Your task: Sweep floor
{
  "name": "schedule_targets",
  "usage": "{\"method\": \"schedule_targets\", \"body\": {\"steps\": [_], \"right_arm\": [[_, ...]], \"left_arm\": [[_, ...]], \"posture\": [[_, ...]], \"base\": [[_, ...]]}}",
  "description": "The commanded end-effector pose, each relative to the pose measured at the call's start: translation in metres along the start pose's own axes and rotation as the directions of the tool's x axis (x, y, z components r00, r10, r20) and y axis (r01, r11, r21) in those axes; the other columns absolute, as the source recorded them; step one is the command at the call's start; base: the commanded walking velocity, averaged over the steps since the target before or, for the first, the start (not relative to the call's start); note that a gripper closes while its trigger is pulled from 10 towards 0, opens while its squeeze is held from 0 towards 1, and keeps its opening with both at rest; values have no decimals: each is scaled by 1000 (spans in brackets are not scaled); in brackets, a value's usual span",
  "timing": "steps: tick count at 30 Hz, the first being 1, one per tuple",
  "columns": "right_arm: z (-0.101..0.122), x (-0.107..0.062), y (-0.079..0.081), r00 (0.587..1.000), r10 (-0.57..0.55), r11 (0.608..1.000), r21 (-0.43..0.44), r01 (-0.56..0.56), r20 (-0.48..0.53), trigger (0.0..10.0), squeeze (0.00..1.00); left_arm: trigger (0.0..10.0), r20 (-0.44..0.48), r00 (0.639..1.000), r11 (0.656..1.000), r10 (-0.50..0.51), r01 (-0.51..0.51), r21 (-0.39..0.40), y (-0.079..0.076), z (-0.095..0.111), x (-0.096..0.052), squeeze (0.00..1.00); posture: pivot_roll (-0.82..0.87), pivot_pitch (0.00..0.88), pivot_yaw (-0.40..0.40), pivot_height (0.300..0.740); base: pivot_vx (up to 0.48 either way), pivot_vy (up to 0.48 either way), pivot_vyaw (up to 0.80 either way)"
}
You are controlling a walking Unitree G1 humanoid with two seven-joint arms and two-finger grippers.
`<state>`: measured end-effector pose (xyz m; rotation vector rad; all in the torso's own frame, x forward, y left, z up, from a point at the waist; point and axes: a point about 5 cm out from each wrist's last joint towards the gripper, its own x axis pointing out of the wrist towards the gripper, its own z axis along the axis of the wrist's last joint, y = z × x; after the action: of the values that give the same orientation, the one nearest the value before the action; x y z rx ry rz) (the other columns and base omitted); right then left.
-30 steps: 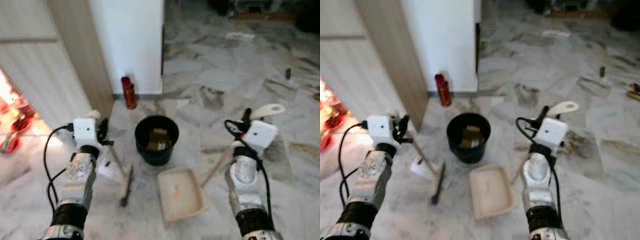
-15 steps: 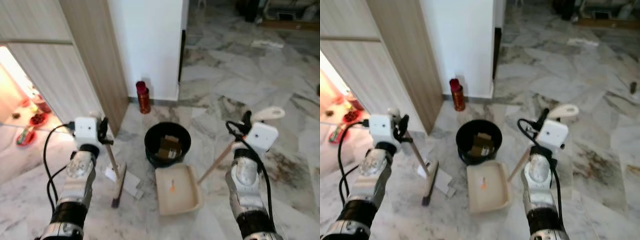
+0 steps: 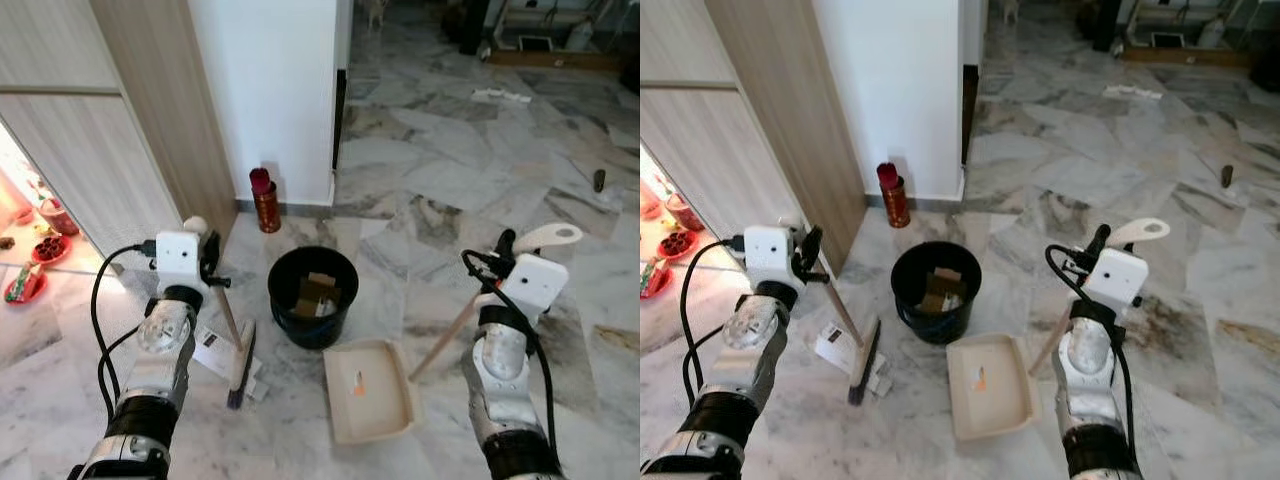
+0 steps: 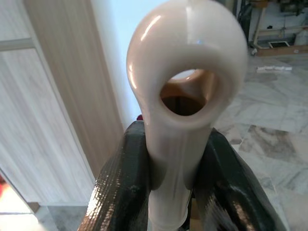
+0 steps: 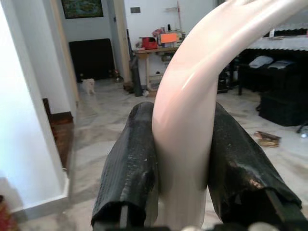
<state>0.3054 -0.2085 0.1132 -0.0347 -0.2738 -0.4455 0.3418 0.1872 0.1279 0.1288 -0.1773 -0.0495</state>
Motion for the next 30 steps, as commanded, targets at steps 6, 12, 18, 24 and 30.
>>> {"method": "schedule_targets", "body": {"steps": [6,12,18,24,30], "right_arm": [[8,-6,-15,999,-5,1000,-19,6,45,10000,0],[6,-15,-28,998,8,999,-33,-6,58,10000,0],[4,-19,-31,997,43,999,-32,-41,58,10000,0],[8,-19,-31,996,65,997,-38,-63,60,10000,0],[8,-17,-30,995,82,996,-39,-79,59,10000,0]], "left_arm": [[10000,44,997,995,-56,52,84,-2,8,8,0],[10000,14,997,994,-72,71,82,-7,-4,3,0],[10000,-7,997,995,-79,79,64,-12,-11,1,0],[10000,-51,995,995,-88,90,38,-14,-22,-4,0],[10000,-109,990,993,-84,74,-97,-17,-33,-9,0]], "posture": [[-1,109,-12,740],[-24,135,-32,740],[-28,148,-47,740],[-39,161,-60,740],[-32,159,-68,740]], "base": [[0,0,0],[0,0,0],[0,0,0],[0,0,0],[0,0,0]]}}
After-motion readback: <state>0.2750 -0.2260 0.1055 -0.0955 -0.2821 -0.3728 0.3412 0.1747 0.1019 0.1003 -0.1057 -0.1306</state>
